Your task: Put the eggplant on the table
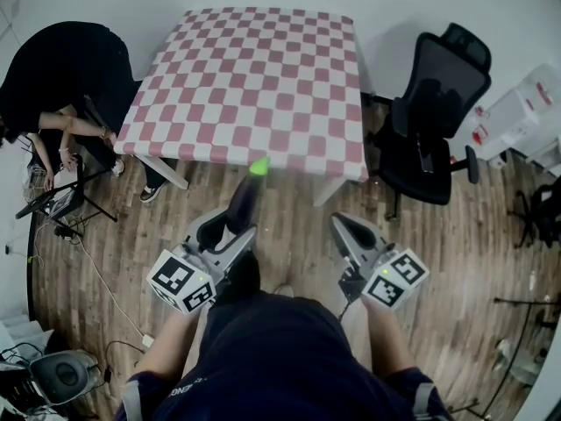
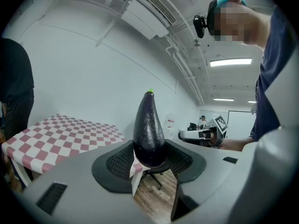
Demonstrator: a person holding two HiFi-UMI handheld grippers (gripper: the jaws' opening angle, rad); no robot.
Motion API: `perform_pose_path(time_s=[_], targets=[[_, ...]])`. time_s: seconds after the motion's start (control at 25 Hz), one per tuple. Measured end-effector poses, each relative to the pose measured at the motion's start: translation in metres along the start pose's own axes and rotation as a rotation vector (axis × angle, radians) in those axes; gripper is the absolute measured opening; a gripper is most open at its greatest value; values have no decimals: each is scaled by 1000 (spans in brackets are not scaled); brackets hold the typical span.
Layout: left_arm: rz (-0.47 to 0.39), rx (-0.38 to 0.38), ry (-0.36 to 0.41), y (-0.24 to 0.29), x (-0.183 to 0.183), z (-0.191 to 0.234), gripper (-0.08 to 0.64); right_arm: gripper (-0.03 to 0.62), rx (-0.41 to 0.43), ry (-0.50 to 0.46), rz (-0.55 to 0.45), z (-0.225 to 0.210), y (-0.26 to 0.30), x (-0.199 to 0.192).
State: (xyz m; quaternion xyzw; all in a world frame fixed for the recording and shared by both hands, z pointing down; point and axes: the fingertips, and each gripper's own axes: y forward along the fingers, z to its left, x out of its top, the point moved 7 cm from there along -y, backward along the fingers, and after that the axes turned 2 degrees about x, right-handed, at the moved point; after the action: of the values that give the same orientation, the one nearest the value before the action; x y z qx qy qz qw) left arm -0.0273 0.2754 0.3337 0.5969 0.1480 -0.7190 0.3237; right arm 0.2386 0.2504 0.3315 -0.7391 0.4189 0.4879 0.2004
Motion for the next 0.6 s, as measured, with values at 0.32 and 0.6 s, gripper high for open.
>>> perform_pose_path(time_s=[0.32, 0.6], targets=[[5, -29, -13, 48, 23, 104, 229, 17, -38, 34, 6, -44, 97, 23], [27, -50, -25, 78, 55, 216, 229, 17, -56, 42, 31, -63, 212, 52]])
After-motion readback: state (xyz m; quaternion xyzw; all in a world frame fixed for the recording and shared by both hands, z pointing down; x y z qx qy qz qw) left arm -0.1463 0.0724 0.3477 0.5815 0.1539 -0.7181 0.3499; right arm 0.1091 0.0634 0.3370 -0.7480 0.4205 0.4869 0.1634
